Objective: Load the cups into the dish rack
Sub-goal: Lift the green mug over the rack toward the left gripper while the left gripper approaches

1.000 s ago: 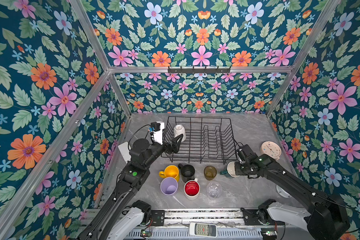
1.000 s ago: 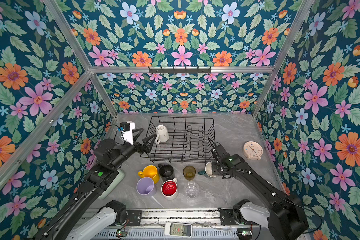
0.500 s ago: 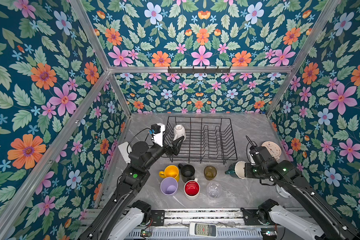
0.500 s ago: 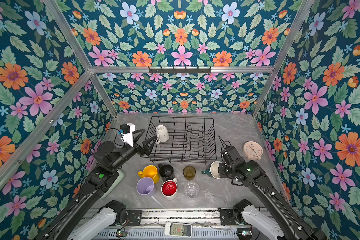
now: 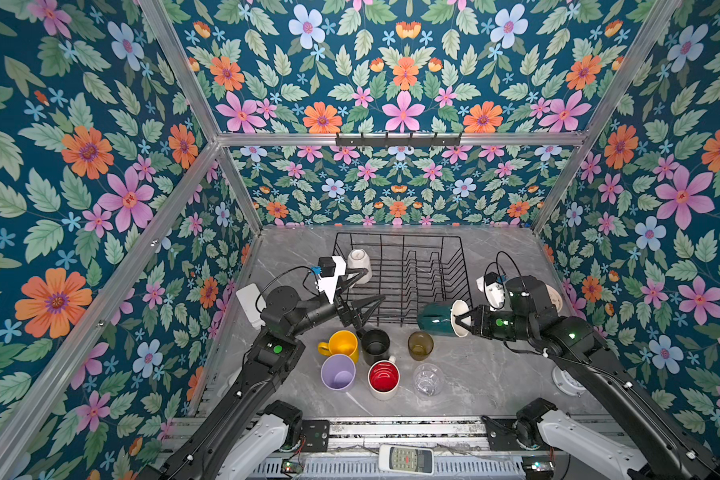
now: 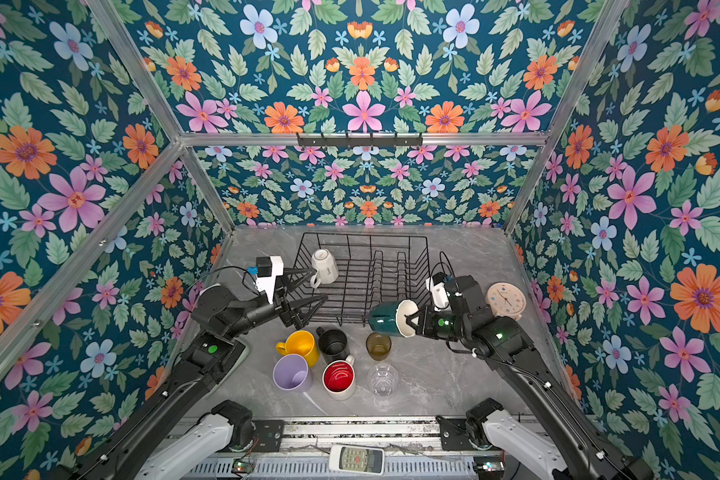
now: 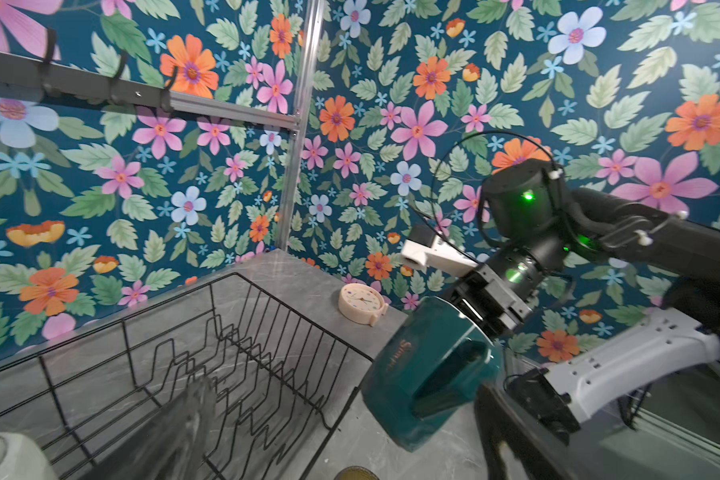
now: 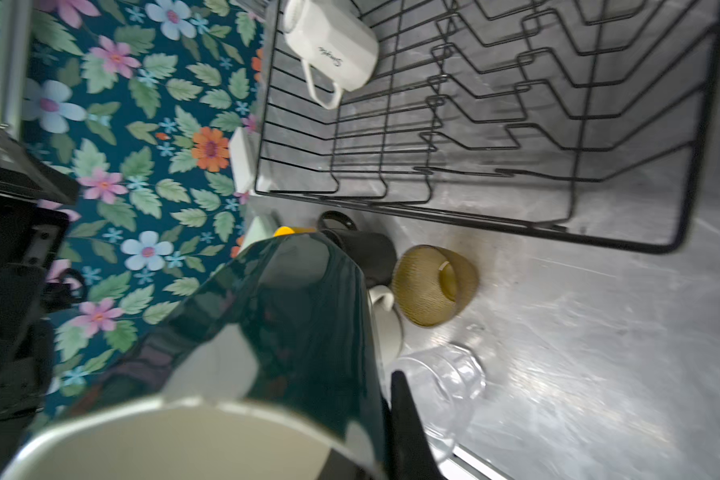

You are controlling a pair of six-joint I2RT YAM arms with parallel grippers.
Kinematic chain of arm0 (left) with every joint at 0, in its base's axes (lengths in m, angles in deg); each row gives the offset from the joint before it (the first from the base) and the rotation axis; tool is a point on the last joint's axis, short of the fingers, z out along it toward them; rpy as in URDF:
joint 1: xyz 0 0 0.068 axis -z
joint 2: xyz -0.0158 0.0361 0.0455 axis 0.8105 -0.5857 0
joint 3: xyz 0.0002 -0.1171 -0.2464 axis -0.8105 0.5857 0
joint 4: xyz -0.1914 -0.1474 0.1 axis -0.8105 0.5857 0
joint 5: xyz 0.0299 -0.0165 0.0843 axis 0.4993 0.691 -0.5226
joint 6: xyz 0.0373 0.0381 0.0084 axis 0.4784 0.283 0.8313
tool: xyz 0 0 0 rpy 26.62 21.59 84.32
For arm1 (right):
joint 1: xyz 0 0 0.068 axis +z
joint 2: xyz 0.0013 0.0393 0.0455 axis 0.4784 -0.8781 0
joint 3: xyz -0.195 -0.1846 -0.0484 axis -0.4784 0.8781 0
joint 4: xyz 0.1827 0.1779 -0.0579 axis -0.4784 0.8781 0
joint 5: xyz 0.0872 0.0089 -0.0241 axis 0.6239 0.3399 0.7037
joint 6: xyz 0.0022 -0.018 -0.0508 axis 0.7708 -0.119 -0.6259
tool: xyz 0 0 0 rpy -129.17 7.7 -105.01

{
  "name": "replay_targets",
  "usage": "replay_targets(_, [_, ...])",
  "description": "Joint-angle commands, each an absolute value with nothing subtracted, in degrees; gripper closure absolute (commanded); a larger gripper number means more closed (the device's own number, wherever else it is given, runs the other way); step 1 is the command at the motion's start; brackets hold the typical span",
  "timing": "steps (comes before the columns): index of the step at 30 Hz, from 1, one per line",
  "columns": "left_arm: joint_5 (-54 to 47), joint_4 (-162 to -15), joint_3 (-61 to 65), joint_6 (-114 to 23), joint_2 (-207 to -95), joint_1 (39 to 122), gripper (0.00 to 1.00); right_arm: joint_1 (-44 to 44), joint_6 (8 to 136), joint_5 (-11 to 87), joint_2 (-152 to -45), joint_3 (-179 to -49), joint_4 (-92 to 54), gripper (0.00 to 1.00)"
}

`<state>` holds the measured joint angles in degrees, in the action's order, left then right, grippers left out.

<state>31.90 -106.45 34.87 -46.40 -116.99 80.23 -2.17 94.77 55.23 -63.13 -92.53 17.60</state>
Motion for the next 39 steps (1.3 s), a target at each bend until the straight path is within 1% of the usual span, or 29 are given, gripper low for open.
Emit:
replay_targets(1, [37.9, -110.2, 35.1, -47.2, -117.5, 80.3, 0.01, -3.4, 101.9, 66.7, -64.2, -91.5, 0.2, 1.00])
replay_targets(6, [41.7, -113.6, 35.9, -48.8, -118.2, 80.3, 0.01, -5.4, 107.0, 71.8, -65.6, -90.0, -7.7, 1.00])
replay_targets(18, [45.7, -115.0, 35.0, -49.5, -121.3, 80.3, 0.01, -5.5, 113.8, 78.2, -70.5, -91.5, -19.8, 1.00])
replay_targets(31, [46.5, -115.4, 34.9, -48.7, -122.0, 80.3, 0.00, -0.6, 113.6, 80.5, -74.6, -95.6, -21.7, 1.00])
replay_targets(39, [46.3, -115.3, 34.9, -48.2, -121.8, 80.3, 0.00, 1.0, 114.2, 81.5, -74.4, -95.4, -21.9, 1.00])
